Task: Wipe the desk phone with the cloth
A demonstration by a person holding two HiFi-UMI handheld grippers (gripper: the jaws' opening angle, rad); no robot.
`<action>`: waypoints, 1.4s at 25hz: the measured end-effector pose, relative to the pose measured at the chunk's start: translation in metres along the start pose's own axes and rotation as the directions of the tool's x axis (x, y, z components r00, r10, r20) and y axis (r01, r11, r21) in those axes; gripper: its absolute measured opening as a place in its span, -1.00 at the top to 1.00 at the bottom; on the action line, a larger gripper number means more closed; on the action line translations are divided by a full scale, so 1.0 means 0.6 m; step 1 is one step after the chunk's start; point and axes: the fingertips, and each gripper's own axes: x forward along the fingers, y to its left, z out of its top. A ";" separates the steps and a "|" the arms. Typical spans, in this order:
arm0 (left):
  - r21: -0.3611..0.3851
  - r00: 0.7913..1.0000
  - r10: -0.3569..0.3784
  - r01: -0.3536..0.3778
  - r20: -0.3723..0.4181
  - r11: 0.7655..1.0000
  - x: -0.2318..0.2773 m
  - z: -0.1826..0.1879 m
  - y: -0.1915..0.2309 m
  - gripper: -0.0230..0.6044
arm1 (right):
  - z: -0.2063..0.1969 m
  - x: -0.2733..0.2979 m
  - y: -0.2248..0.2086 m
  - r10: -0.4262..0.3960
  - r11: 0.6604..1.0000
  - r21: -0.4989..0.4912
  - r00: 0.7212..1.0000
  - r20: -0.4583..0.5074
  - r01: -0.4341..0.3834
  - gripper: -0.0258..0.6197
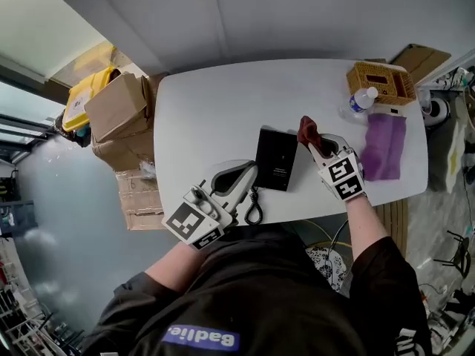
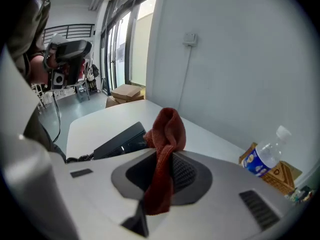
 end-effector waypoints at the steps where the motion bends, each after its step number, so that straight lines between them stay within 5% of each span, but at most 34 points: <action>1: -0.009 1.000 0.015 -0.015 0.000 1.000 0.010 -0.003 0.010 0.92 | 0.004 0.013 -0.011 0.017 1.000 -0.005 1.000 -0.001 -0.017 0.70; 11: -0.074 0.985 0.170 -0.170 -0.001 0.983 0.006 -0.028 0.082 0.92 | 0.025 0.117 0.007 0.294 0.947 -0.092 0.948 -0.123 -0.306 0.70; 21: -0.087 0.966 0.254 -0.250 0.038 0.964 -0.037 0.000 0.108 0.92 | 0.097 0.171 0.069 0.426 0.877 -0.170 0.891 -0.155 -0.449 0.70; 29: -0.093 0.951 0.304 -0.298 0.051 0.950 -0.116 0.013 0.101 0.92 | 0.169 0.173 0.132 0.423 0.858 -0.261 0.897 -0.129 -0.442 0.70; 35: -0.047 0.964 0.253 -0.250 0.078 0.967 -0.179 0.028 0.069 0.93 | 0.269 0.090 0.174 0.308 0.908 -0.311 0.951 0.038 -0.282 0.70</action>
